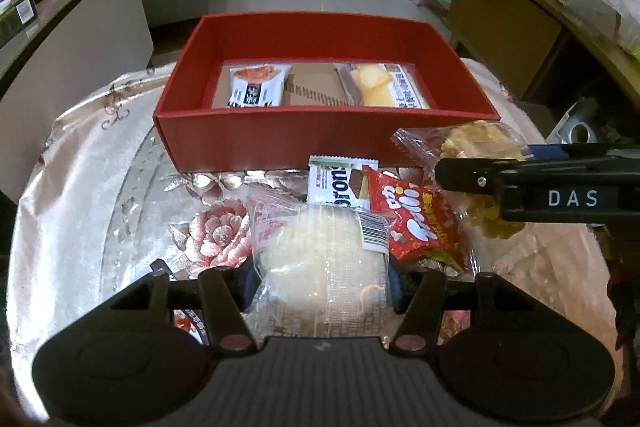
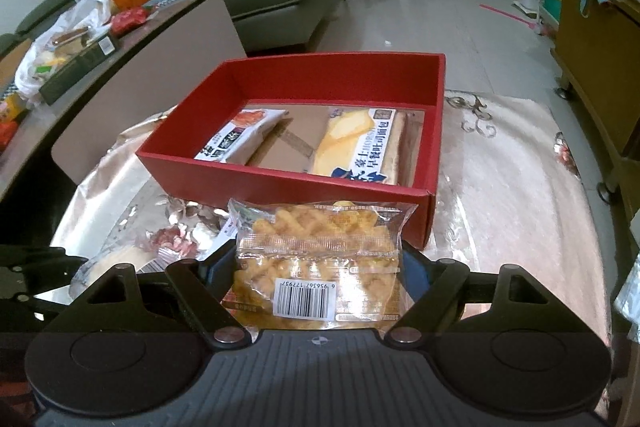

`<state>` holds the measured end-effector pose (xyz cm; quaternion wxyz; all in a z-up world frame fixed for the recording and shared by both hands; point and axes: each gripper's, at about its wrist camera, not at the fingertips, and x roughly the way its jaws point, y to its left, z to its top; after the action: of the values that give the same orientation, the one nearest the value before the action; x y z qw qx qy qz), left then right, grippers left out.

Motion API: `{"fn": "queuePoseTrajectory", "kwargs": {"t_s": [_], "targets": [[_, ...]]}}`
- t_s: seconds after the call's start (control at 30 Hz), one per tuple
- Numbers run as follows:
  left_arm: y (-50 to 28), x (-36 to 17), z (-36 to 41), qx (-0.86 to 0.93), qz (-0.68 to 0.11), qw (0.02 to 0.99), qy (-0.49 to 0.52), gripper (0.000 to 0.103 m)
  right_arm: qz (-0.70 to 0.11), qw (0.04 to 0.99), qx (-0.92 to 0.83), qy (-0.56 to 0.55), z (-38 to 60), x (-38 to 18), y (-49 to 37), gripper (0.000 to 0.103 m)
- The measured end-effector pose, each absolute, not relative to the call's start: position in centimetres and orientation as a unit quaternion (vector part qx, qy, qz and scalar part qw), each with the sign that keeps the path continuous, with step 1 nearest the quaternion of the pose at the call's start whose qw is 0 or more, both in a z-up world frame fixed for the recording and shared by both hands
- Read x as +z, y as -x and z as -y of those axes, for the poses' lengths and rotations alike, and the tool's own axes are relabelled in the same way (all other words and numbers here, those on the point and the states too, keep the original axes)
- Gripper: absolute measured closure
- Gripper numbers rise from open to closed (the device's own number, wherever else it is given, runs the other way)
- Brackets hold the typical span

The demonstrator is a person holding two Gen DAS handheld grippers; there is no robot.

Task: Organize snacks
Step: 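Lift the waffle bag with the right gripper while the left carries the bun packet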

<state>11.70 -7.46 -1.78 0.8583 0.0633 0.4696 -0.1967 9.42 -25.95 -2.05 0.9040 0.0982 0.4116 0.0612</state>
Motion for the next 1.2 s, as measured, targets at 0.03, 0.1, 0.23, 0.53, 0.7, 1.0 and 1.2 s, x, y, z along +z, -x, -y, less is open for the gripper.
{"fn": "queuePoseTrajectory", "kwargs": {"t_s": [0.03,0.1,0.23,0.53,0.7,1.0,1.2], "targets": [[-11.6,-1.6,7.4,-0.194,-0.466,0.861,-0.065,0.053,-0.410,0.905,0.062,-0.097,25.8,-1.8,-9.4,0.018],[-11.1,-0.9,7.3,-0.185,-0.454,0.869,-0.070,0.053,-0.402,0.909,0.063,-0.096,25.7,-1.1,-9.0,0.018],[-9.5,1.2,7.0,-0.168,-0.423,0.887,-0.080,0.053,-0.373,0.920,0.061,-0.103,25.5,1.0,-7.1,0.018],[-10.6,5.5,7.2,-0.160,-0.376,0.911,-0.053,0.053,-0.321,0.940,0.038,-0.107,26.7,4.8,-5.1,0.018],[-12.7,5.2,7.8,-0.151,-0.383,0.910,-0.046,0.053,-0.324,0.938,0.034,-0.116,27.6,4.5,-7.3,0.018],[-13.6,5.5,9.5,-0.155,-0.372,0.913,-0.060,0.053,-0.313,0.942,0.030,-0.118,28.0,5.1,-7.9,0.018],[-14.2,5.3,9.6,-0.151,-0.375,0.913,-0.060,0.053,-0.310,0.943,0.027,-0.120,28.1,5.3,-8.5,0.018]]}}
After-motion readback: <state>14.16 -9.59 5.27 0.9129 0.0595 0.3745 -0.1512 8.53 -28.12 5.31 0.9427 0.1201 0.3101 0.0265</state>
